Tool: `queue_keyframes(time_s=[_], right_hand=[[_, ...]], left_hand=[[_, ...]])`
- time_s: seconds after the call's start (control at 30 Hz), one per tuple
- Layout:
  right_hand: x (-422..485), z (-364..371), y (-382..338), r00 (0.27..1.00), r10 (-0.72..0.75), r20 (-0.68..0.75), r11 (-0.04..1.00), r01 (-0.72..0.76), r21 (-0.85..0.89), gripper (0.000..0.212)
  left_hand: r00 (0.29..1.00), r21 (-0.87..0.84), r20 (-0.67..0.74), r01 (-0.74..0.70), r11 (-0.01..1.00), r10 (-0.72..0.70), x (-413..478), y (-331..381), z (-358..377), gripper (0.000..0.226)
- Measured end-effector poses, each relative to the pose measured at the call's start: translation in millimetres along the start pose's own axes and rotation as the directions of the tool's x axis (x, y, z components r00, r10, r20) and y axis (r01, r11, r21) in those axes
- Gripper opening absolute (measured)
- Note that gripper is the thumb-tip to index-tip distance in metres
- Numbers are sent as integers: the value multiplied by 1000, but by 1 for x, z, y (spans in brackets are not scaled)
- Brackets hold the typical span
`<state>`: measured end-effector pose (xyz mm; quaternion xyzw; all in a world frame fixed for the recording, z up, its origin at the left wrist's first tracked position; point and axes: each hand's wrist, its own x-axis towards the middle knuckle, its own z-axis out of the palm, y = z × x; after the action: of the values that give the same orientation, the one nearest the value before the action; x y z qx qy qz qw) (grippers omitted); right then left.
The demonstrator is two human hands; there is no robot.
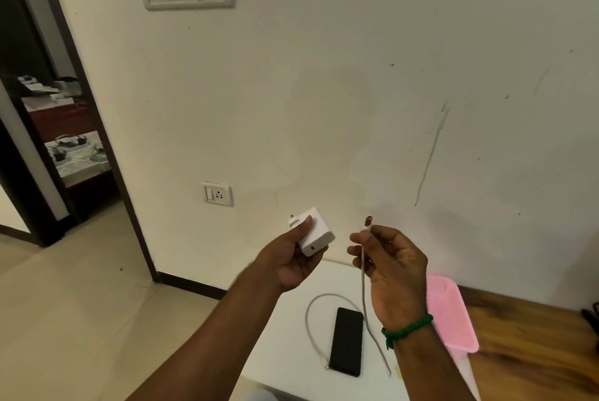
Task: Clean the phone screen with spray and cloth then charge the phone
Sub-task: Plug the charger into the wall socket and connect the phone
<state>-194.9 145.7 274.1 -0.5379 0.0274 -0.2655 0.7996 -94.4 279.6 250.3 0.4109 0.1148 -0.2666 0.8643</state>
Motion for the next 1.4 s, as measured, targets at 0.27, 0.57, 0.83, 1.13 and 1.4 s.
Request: queue_keyframes(time_s=[0.27, 0.57, 0.83, 1.13, 1.4], right_hand=[[-14, 4, 33, 992, 119, 31, 948, -105, -302, 18], [-11, 5, 46, 985, 167, 42, 880, -130, -457, 8], [-5, -1, 47, 996, 82, 23, 883, -62, -466, 14], [-1, -2, 52, 997, 70, -9, 833, -64, -550, 11], [1, -3, 54, 995, 95, -2, 808, -78, -584, 14]], left_hand=[[1000, -5, 0, 6, 1000, -6, -4, -2, 2, 61], [1000, 75, 22, -24, 997, 22, -5, -3, -1, 65], [997, 117, 30, -74, 990, 70, -5, -5, -1, 53], [986, 212, 34, -168, 963, 165, -6, -7, 1, 44], [973, 267, 4, -221, 938, 229, -8, -10, 2, 47]])
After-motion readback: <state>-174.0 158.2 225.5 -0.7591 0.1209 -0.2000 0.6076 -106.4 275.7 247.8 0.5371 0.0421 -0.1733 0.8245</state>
